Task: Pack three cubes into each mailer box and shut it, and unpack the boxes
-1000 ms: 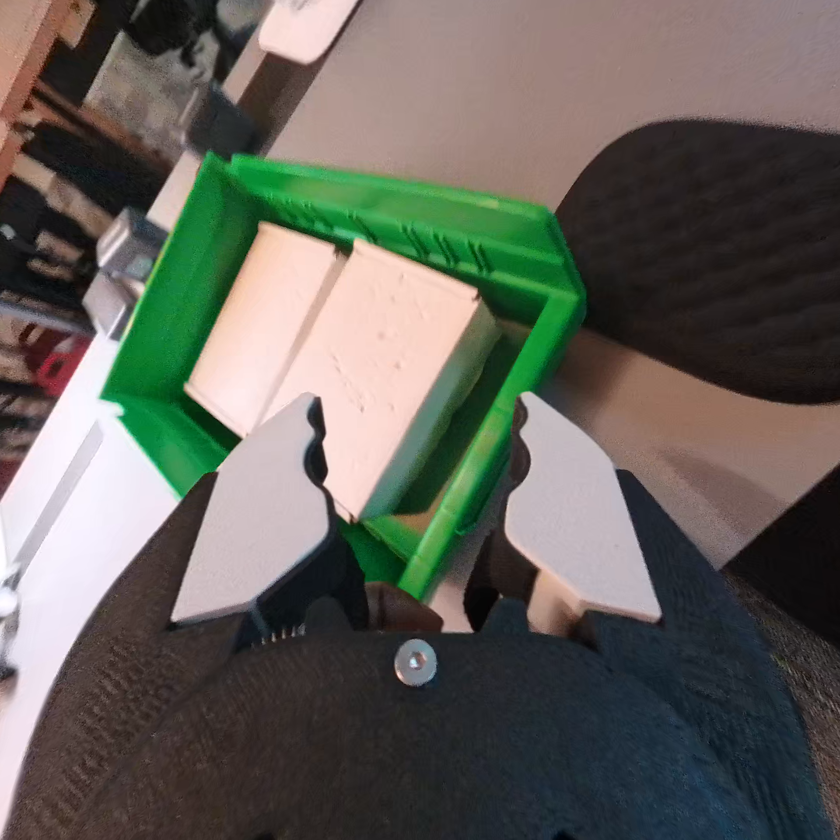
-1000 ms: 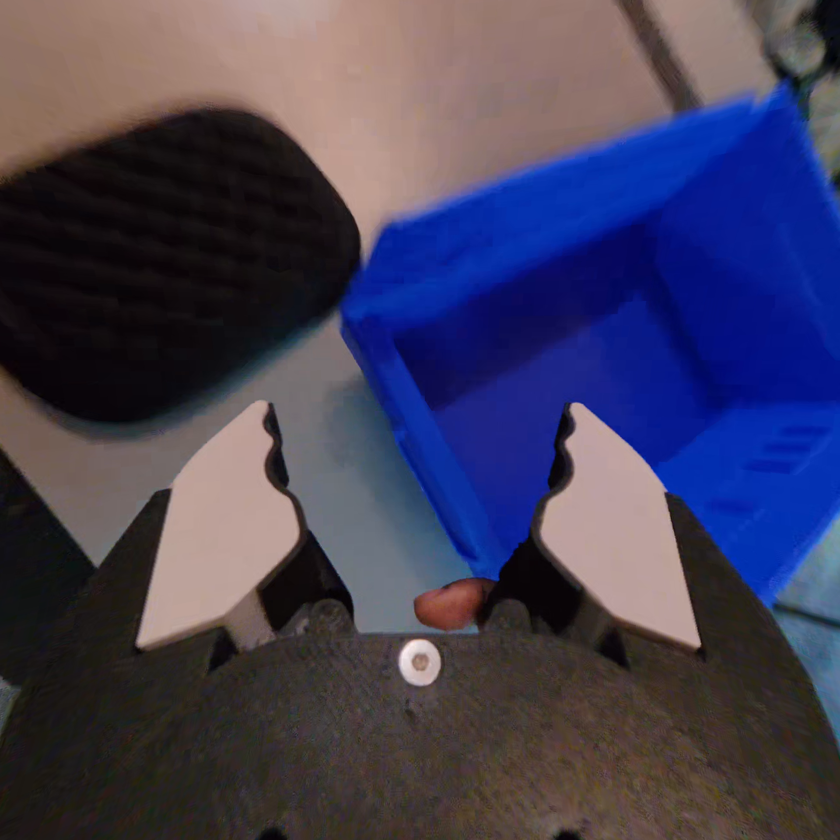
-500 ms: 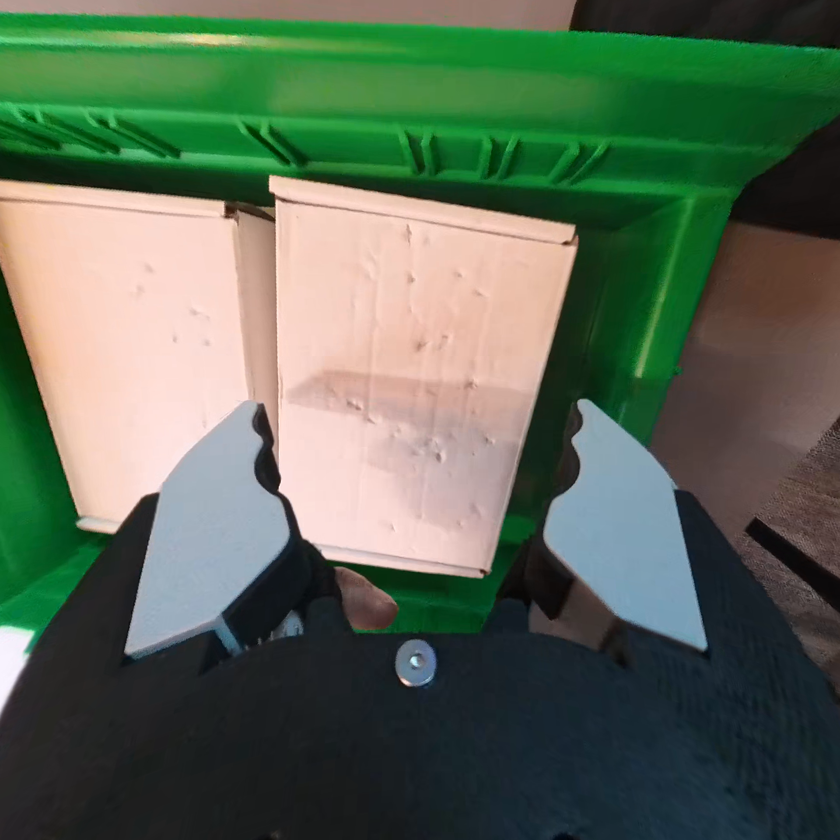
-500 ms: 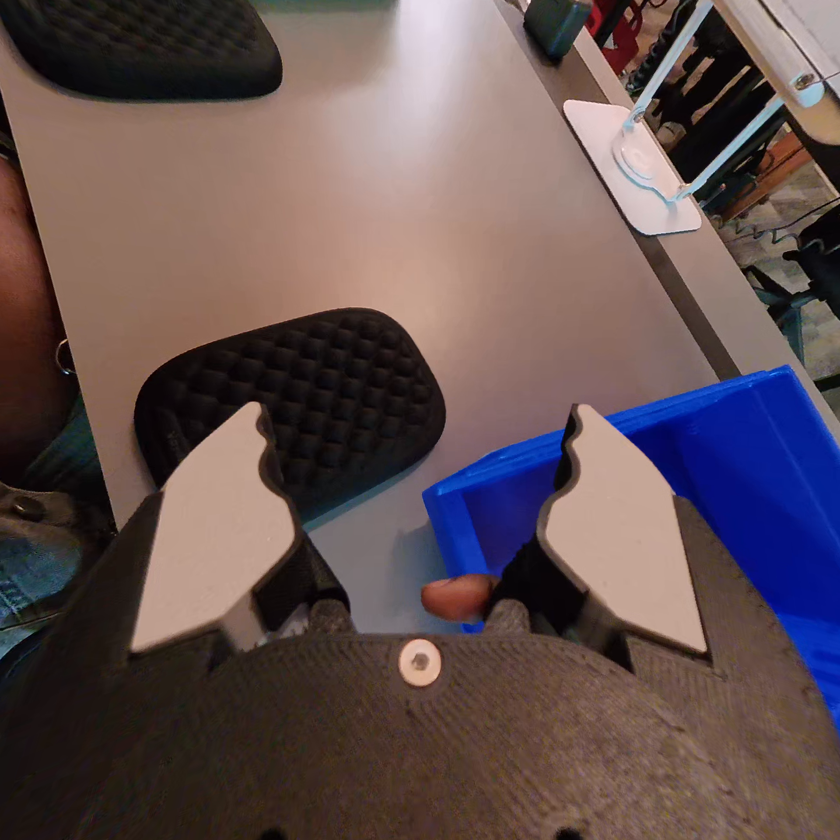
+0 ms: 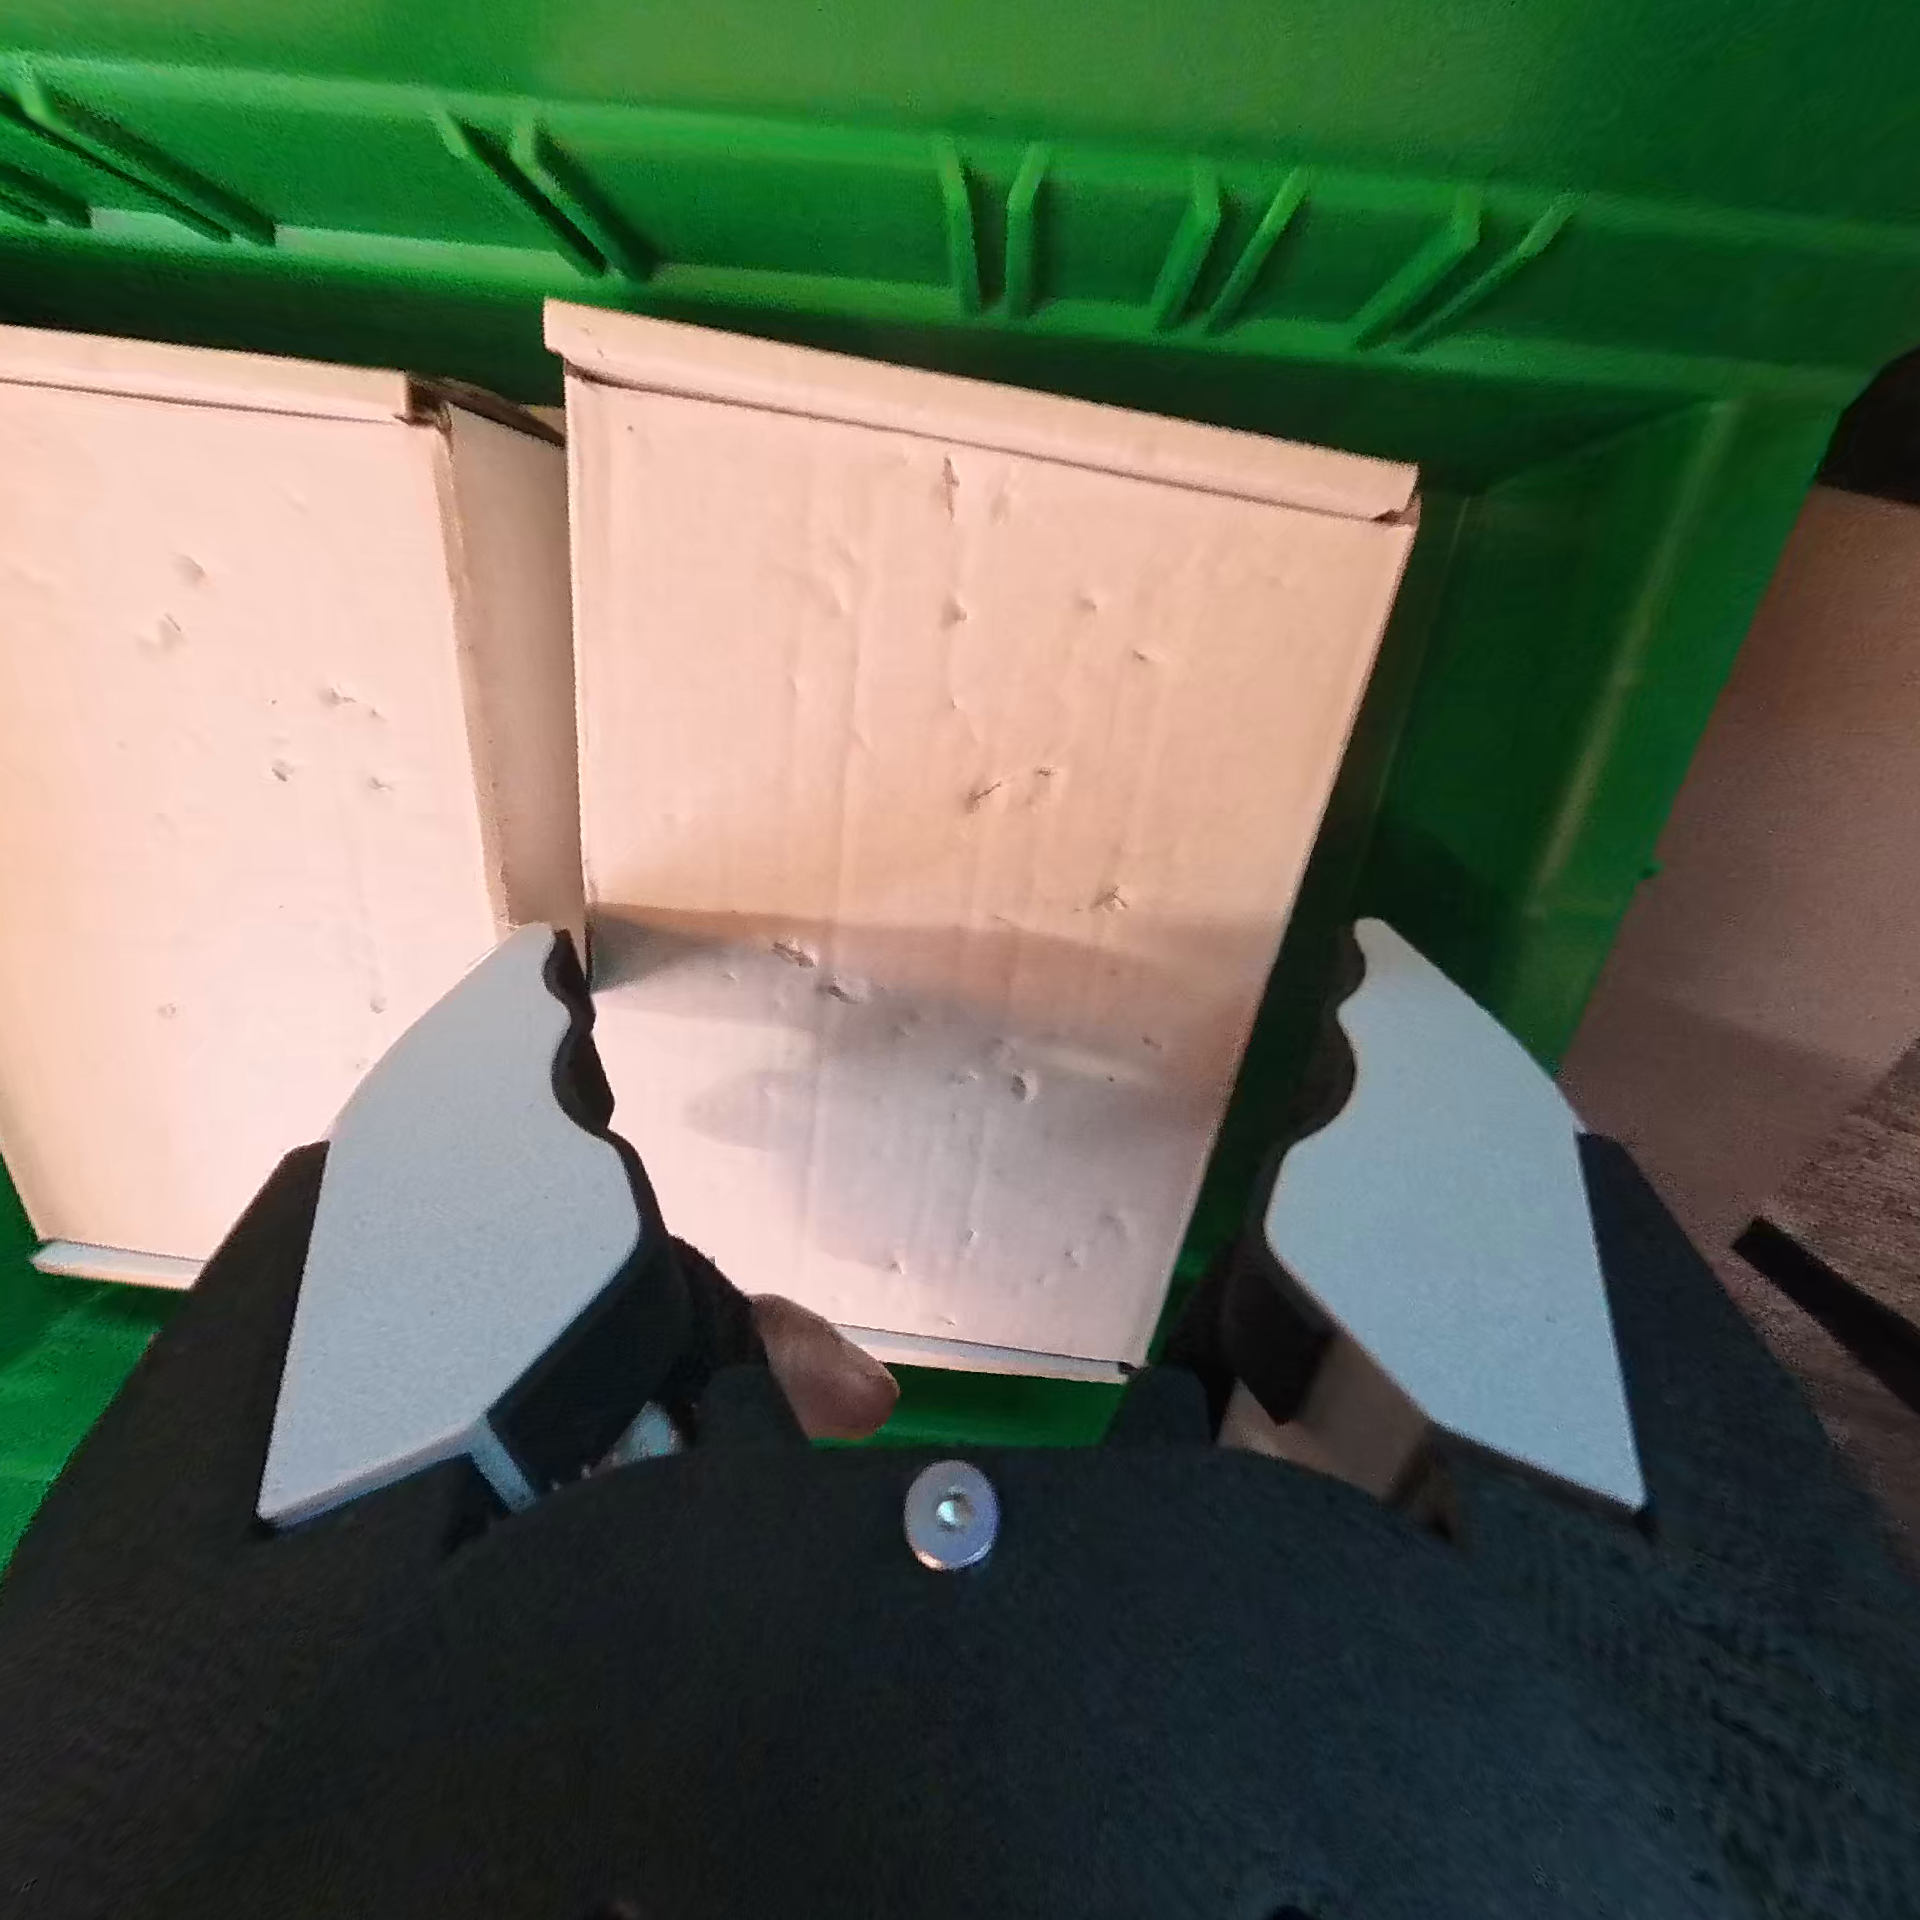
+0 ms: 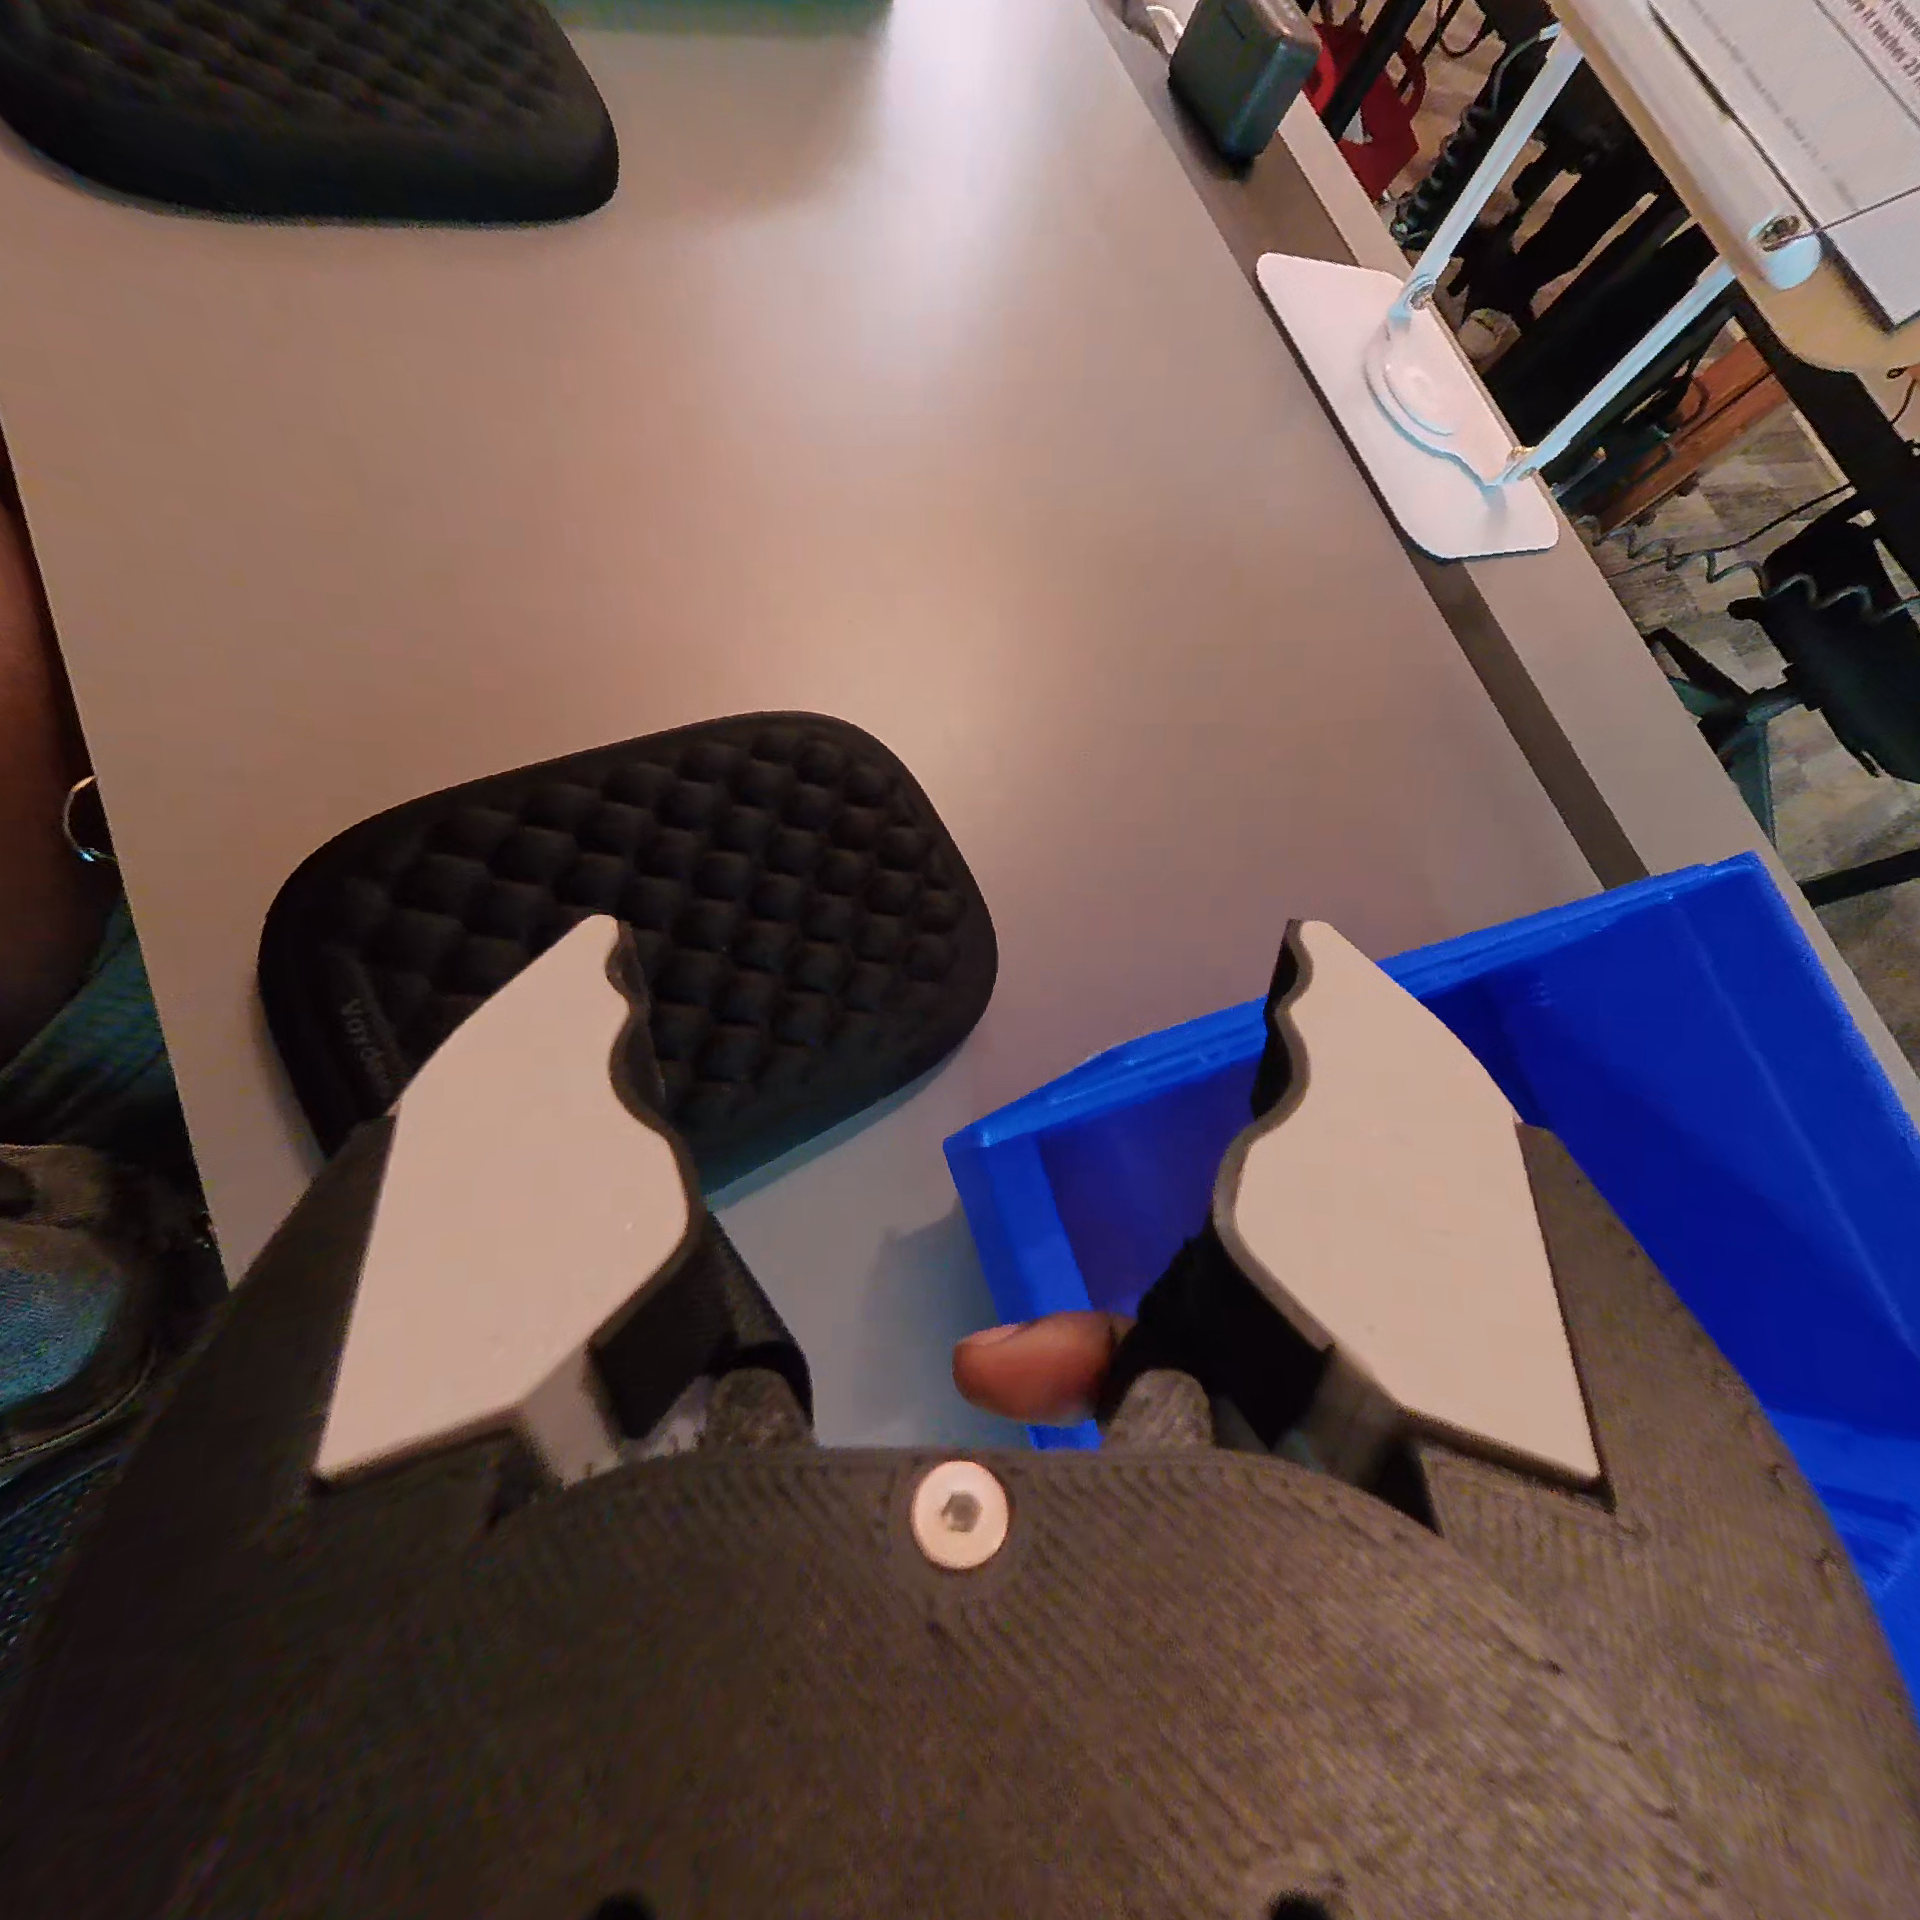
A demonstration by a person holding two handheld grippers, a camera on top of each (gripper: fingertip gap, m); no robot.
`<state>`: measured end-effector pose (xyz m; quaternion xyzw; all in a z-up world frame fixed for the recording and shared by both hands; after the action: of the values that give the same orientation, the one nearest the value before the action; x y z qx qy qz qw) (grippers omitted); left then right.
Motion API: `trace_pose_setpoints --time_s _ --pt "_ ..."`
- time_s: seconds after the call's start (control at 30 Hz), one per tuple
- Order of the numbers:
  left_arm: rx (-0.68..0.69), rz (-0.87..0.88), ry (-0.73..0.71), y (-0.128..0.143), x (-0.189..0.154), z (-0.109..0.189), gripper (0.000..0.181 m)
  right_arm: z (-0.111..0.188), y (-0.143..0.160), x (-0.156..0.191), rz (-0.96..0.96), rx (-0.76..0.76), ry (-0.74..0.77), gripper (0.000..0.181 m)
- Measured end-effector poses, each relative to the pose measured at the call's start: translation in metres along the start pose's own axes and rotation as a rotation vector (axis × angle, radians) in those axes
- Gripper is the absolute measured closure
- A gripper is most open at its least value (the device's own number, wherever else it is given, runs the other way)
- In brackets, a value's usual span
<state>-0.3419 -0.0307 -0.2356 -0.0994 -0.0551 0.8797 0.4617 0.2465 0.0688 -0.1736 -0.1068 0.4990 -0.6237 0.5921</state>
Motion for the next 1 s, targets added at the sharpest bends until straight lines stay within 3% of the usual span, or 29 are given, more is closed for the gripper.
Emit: trace_pose_setpoints --time_s 0.03,0.3,0.6,0.77,1.0 --pt "0.015 -0.008 -0.016 0.001 0.001 -0.002 0.051 -0.001 0.0 0.001 0.001 -0.001 -0.002 0.068" --pt "0.085 -0.069 -0.134 0.005 0.003 0.006 0.057 -0.007 -0.001 0.005 0.018 -0.004 0.002 0.069" --pt "-0.032 -0.076 -0.431 -0.021 -0.013 0.103 0.058 -0.012 -0.012 0.01 0.012 -0.042 -0.015 0.07" --pt "-0.097 -0.122 -0.524 -0.071 -0.032 0.141 0.058 -0.019 -0.021 0.02 0.023 -0.069 -0.042 0.07" --pt "-0.087 -0.282 -0.412 -0.184 -0.062 0.111 0.057 -0.033 -0.035 0.037 0.009 -0.141 -0.102 0.071"
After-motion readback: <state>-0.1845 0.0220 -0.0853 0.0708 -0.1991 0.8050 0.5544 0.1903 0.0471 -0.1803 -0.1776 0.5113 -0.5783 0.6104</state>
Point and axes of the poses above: each gripper's, where its closed fingertips meet, z back along the fingers, y out of its underside, x = y × z across the jaws, the point moved 4 cm from there along z, back along the fingers, and after that the axes turned 11 degrees about y, right-handed, at the moved point
